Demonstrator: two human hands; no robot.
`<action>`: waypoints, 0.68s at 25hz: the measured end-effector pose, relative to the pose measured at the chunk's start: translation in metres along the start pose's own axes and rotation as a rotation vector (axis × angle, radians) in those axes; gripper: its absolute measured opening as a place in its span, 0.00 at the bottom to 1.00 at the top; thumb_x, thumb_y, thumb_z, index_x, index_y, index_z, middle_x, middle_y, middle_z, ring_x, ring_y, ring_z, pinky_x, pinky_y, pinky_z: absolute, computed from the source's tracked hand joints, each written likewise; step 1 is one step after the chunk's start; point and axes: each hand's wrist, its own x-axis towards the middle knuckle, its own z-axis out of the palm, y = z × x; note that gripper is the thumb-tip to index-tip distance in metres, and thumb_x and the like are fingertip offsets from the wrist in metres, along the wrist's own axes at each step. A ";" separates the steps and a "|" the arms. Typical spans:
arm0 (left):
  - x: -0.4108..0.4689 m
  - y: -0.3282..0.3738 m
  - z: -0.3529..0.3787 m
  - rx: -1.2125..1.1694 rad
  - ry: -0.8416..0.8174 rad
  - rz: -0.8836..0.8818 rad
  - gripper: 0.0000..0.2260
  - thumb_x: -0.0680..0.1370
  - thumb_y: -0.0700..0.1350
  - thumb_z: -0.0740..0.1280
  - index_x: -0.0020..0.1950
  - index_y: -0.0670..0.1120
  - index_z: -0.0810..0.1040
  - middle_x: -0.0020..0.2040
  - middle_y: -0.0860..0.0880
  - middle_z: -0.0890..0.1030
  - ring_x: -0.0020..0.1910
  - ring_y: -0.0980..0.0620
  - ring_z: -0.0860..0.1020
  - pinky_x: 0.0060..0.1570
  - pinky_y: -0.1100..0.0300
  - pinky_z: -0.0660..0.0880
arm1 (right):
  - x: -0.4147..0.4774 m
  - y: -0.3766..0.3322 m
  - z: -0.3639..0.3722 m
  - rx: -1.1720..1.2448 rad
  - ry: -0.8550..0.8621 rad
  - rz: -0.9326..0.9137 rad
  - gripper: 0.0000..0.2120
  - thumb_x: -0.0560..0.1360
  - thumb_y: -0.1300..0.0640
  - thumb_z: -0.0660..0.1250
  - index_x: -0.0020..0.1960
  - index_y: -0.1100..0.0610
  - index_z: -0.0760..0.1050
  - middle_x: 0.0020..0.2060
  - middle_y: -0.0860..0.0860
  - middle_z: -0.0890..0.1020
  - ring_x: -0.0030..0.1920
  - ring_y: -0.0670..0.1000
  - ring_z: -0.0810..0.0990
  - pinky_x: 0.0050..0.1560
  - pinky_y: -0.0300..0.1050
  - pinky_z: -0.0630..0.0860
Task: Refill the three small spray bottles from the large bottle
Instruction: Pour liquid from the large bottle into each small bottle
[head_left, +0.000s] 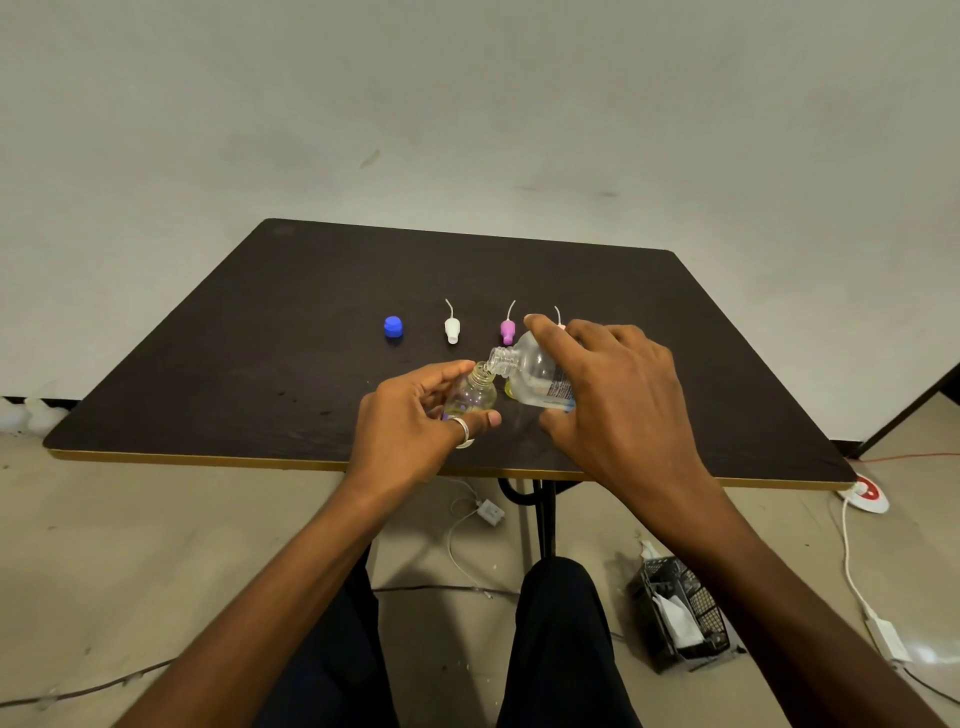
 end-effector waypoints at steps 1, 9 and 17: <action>0.000 0.000 0.000 -0.004 -0.002 -0.002 0.27 0.66 0.43 0.82 0.63 0.49 0.81 0.52 0.57 0.85 0.49 0.69 0.81 0.52 0.74 0.76 | 0.000 0.000 0.000 0.002 0.001 0.000 0.42 0.64 0.48 0.78 0.72 0.46 0.62 0.60 0.53 0.79 0.59 0.60 0.77 0.57 0.59 0.74; 0.000 -0.001 0.000 -0.004 -0.002 0.001 0.26 0.65 0.44 0.82 0.63 0.50 0.81 0.52 0.57 0.85 0.50 0.68 0.81 0.53 0.73 0.76 | -0.001 -0.001 0.000 -0.010 0.000 0.009 0.41 0.64 0.49 0.78 0.73 0.46 0.63 0.60 0.53 0.79 0.59 0.59 0.77 0.57 0.58 0.74; 0.000 -0.001 0.000 0.017 0.005 0.002 0.26 0.65 0.46 0.82 0.63 0.52 0.81 0.52 0.59 0.85 0.50 0.68 0.81 0.52 0.73 0.76 | -0.001 0.000 0.001 -0.002 0.000 0.019 0.42 0.63 0.48 0.79 0.73 0.46 0.63 0.60 0.53 0.79 0.59 0.60 0.77 0.58 0.59 0.74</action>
